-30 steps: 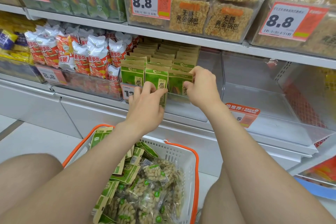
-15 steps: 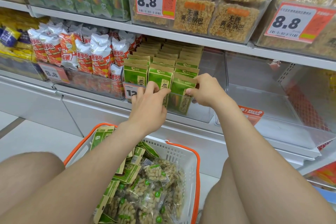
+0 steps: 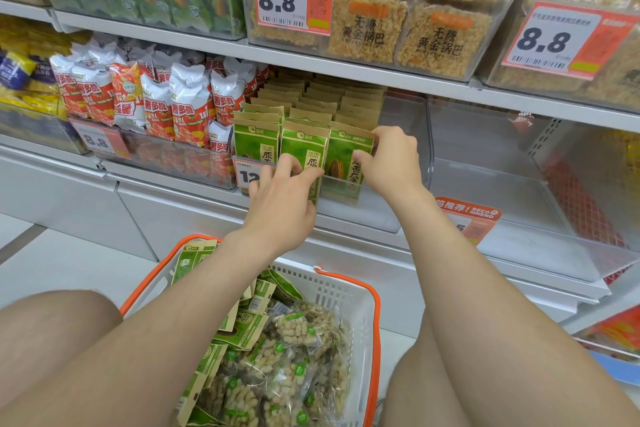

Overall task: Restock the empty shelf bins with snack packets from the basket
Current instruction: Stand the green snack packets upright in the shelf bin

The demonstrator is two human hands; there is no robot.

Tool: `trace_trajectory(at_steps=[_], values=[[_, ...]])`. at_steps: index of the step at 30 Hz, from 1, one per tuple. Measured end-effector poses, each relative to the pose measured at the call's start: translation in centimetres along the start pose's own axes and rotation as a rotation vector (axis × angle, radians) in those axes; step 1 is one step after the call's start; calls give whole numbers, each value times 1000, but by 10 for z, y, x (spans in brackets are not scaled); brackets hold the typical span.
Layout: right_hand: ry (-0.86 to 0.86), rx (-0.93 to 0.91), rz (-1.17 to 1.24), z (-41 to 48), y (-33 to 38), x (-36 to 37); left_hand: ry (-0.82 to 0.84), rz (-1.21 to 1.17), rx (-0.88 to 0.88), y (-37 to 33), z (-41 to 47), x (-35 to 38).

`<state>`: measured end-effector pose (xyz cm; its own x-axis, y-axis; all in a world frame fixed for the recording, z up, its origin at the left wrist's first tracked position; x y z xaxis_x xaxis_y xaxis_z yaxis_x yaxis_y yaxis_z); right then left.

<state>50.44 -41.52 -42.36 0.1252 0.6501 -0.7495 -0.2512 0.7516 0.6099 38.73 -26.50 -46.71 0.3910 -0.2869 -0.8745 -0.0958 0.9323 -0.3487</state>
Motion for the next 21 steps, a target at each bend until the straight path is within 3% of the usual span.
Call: trace_trajectory(at_steps=[8, 11, 13, 18, 21], values=[[-47, 13, -28, -11, 3, -8, 18, -21, 36, 1, -2, -1], [-189, -124, -103, -25, 19, -16, -47, -64, 60, 3, -4, -9], [-190, -251, -44, -41, 36, -15, -88, -36, 66, 9, -6, -13], [178, -400, -15, -83, 59, 32, 58, 51, 65, 39, -18, 0], [416, -438, -142, -113, 64, 69, 370, 126, 2, 65, -40, 26]])
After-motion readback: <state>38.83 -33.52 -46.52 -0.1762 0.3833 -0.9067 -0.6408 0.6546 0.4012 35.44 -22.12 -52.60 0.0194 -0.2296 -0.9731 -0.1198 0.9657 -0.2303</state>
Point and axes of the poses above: each hand's wrist, its own z-axis towards the middle knuckle, its own x-axis out of the palm, y = z × x, the point moved 8 cm from there along z, towards the middle knuckle, and after that the axes turned 4 degrees about -y, right-handed, at the moved point
